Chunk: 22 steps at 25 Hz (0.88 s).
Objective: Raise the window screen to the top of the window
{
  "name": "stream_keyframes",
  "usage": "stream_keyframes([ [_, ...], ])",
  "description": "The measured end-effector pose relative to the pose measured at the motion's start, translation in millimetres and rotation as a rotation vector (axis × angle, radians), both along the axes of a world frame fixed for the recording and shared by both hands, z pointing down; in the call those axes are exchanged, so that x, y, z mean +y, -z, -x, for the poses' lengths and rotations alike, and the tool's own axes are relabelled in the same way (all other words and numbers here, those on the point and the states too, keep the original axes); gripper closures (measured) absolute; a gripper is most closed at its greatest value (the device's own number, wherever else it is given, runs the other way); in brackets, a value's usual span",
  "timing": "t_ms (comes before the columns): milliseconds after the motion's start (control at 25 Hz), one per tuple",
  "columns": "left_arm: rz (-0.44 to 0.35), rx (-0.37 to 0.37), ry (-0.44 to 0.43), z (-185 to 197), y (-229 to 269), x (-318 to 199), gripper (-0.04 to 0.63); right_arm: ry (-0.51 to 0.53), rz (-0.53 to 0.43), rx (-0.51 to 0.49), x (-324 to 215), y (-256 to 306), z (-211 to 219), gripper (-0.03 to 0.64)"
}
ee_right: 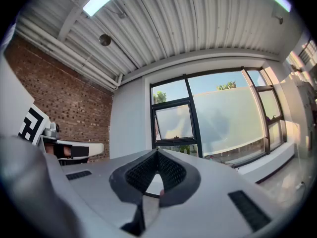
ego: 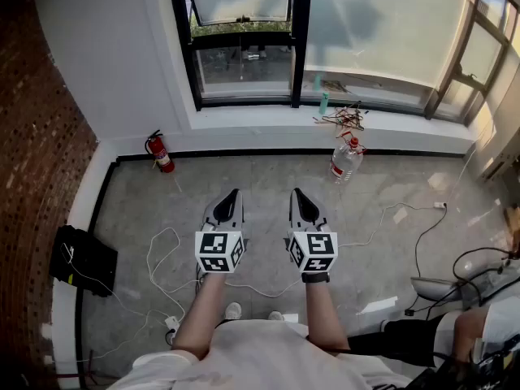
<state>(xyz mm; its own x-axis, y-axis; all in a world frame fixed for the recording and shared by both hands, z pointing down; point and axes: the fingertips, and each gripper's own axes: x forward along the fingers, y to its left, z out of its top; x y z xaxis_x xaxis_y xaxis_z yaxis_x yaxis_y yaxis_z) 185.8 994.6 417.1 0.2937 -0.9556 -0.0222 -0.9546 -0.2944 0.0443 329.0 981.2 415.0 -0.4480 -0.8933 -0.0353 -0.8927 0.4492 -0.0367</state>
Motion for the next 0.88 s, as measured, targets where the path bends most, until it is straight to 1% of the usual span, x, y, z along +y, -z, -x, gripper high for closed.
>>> stream_keyframes([
  [200, 0.007, 0.021, 0.028, -24.2, -0.8, 13.0, 0.595, 0.010, 0.010, -0.004, 11.3, -8.4, -25.1, 0.620],
  [320, 0.025, 0.028, 0.052, -36.6, -9.0, 18.7, 0.595, 0.016, 0.035, -0.016, 9.9, -20.4, -32.0, 0.620],
  [400, 0.029, 0.021, 0.052, -40.1, -13.1, 21.2, 0.595, 0.038, 0.057, -0.029, 9.9, -28.6, -24.4, 0.620],
  [480, 0.025, 0.024, 0.036, -38.7, -16.1, 19.8, 0.595, 0.068, 0.062, -0.020, 10.1, -33.1, -8.0, 0.620],
  [560, 0.017, 0.060, 0.011, -35.7, -18.7, 14.0, 0.595, 0.109, 0.055, -0.018, 8.0, -33.7, 9.6, 0.620],
  [640, 0.008, 0.105, -0.012, -35.2, -20.8, 6.4, 0.595, 0.147, 0.053, -0.049, 2.0, -32.3, 20.0, 0.620],
  [680, 0.003, 0.116, -0.023, -35.6, -21.5, 2.4, 0.595, 0.155, 0.055, -0.066, -2.9, -31.6, 22.4, 0.620],
  [760, -0.006, 0.102, -0.034, -34.2, -22.9, -7.2, 0.595, 0.154, 0.061, -0.077, -15.1, -31.1, 26.1, 0.620],
  [880, 0.001, 0.039, -0.024, -22.8, -29.1, -25.9, 0.595, 0.142, 0.070, -0.045, -33.1, -33.4, 37.9, 0.620],
])
